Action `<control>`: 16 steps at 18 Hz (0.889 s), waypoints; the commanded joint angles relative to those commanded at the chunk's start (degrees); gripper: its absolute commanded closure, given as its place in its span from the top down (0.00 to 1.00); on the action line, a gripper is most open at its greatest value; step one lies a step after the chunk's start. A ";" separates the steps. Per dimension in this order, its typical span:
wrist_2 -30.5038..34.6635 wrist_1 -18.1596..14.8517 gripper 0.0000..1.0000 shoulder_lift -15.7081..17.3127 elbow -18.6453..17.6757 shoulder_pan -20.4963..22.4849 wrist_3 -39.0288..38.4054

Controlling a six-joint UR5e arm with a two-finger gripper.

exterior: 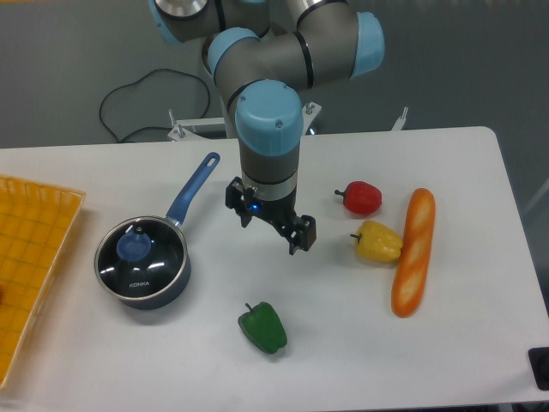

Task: Open the lid

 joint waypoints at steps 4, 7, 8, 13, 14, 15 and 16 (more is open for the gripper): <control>0.09 -0.09 1.00 0.18 -0.18 0.17 0.00; 0.52 -0.18 1.00 0.53 -0.18 0.26 0.09; 0.61 -0.09 1.00 0.62 -0.26 0.18 0.09; 0.35 3.42 1.00 0.79 -3.33 0.09 0.09; 0.35 4.56 1.00 0.79 -4.12 0.09 0.17; 0.35 5.44 1.00 0.70 -4.48 -0.09 0.00; 0.44 5.54 1.00 0.62 -4.57 -0.17 -0.26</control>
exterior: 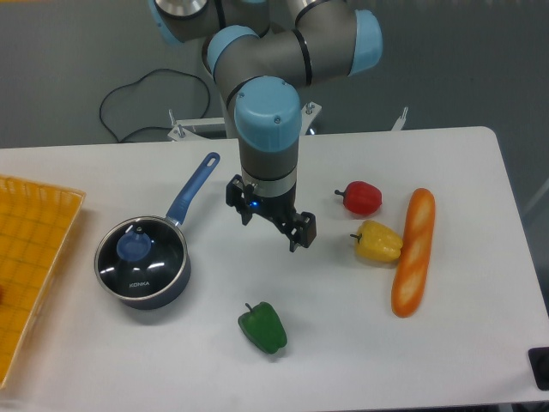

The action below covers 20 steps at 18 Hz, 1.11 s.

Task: Open the lid

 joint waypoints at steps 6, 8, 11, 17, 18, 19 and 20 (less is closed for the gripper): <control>-0.18 -0.09 1.00 -0.44 -0.26 -2.54 -2.28; 0.09 0.35 1.00 -1.05 -0.18 -4.13 -5.44; 0.26 0.61 1.00 -1.14 0.43 -6.41 -7.03; 5.09 0.88 1.00 -1.14 0.09 -11.69 -15.20; 5.19 0.88 1.00 -1.06 0.09 -13.00 -16.95; 5.27 0.97 1.00 -1.14 0.09 -14.40 -18.97; 5.27 0.97 1.00 -1.32 0.09 -15.20 -20.47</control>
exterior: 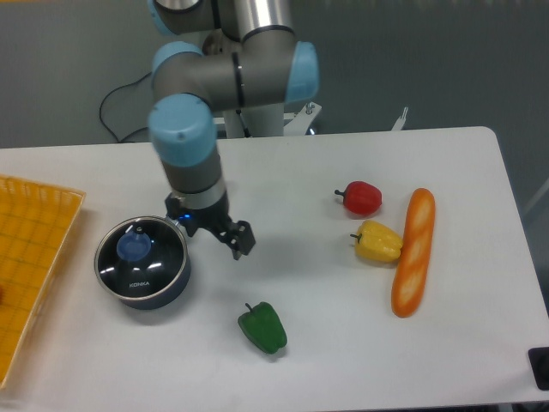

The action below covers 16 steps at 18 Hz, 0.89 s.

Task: Open the lid
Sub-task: 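Move the gripper over the saucepan and lower toward the blue lid knob, then close the gripper on the blue knob of the glass lid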

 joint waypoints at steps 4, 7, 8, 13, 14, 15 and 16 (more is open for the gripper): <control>-0.26 0.00 1.00 -1.14 0.26 -3.34 -3.08; -0.61 0.70 1.00 -2.19 0.00 -5.72 -4.15; -1.05 0.96 1.00 -2.46 0.00 -5.89 -4.15; -2.99 1.14 1.00 -3.43 0.09 -8.09 -4.41; -2.99 1.14 1.00 -3.78 0.09 -8.09 -4.50; -2.99 1.23 1.00 -3.96 0.09 -8.18 -4.50; -2.99 1.23 1.00 -3.96 0.17 -8.18 -4.50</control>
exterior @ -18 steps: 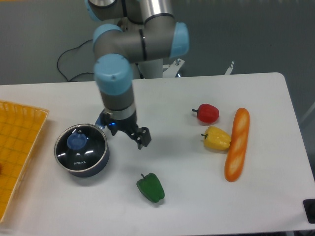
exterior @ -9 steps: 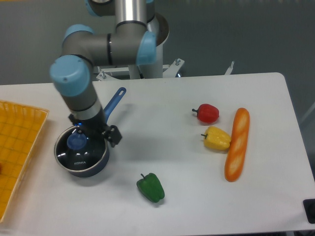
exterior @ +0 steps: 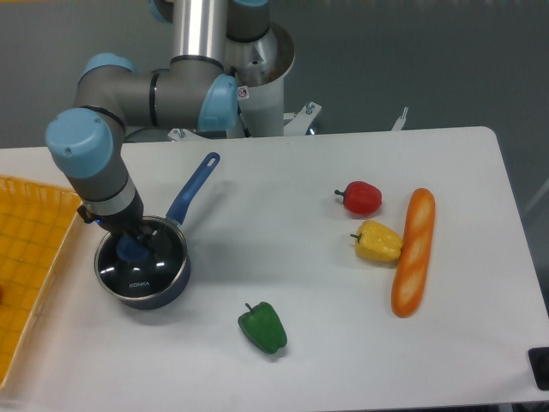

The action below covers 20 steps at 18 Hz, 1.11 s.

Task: Open the lid
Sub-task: 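Close the gripper on the blue knob of the glass lid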

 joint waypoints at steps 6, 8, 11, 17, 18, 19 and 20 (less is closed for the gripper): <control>0.09 0.18 1.00 -0.17 -0.09 0.00 -0.18; 0.17 0.18 1.00 -0.44 -0.17 0.00 -0.09; 0.26 0.18 1.00 -0.79 -0.35 0.00 -0.09; 0.35 0.26 1.00 -0.88 -0.35 0.00 -0.18; 0.35 0.26 1.00 -0.88 -0.44 0.00 -0.18; 0.44 0.26 1.00 -0.88 -0.44 0.00 -0.18; 0.53 0.18 1.00 -0.88 -0.44 0.00 -0.18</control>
